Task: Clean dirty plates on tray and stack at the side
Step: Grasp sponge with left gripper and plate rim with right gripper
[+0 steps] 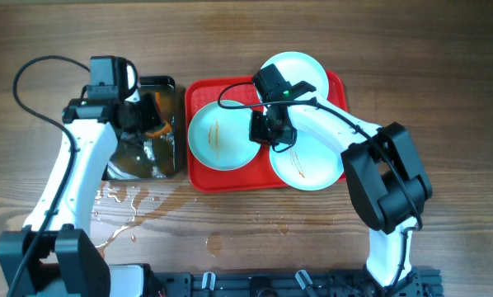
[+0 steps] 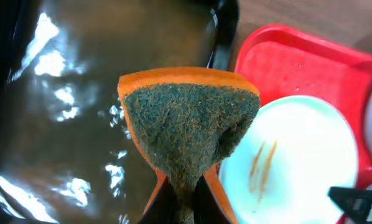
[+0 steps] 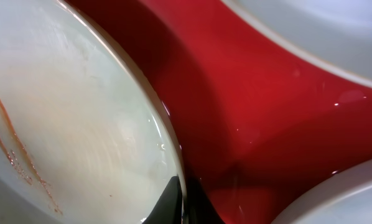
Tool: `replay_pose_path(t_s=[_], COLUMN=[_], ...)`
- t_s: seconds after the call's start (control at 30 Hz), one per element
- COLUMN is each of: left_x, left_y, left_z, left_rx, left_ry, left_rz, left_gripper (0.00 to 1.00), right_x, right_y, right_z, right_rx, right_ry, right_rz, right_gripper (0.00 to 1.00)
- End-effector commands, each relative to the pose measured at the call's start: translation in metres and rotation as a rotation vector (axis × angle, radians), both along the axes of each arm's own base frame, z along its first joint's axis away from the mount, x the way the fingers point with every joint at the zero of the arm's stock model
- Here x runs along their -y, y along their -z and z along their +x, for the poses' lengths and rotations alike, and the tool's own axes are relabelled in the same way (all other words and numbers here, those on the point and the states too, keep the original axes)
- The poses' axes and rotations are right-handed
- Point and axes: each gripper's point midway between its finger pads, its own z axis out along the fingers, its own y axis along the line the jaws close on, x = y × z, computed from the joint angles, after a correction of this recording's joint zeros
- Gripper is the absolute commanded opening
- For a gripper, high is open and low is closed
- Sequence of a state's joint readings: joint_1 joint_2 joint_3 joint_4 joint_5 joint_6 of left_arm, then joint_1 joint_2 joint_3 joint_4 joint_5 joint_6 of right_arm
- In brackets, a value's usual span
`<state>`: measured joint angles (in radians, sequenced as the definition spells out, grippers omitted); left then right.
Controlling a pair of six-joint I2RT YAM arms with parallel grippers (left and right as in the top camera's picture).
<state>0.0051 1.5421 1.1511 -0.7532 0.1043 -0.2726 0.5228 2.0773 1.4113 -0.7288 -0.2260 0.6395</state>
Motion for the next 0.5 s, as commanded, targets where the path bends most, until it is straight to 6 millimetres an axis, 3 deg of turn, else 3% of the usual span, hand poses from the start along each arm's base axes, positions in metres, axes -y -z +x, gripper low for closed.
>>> replay_pose_path(t_s=[0.0, 0.47], left_x=[-0.0174, -0.0174], left_y=[0.0037, 0.0037], left_z=[0.0006, 0.0005], left_rx=[-0.015, -0.015], left_ry=[-0.009, -0.009], left_rz=[0.118, 0.118], left_gripper=[0.04, 0.04], right_x=[0.0108, 0.0093], right_y=[0.0089, 0.0085], right_z=[0.0011, 0.0011], right_rx=[0.008, 0.007], right_ry=[0.024, 0.021], right_rz=[-0.062, -0.054], right_gripper=[0.04, 0.04])
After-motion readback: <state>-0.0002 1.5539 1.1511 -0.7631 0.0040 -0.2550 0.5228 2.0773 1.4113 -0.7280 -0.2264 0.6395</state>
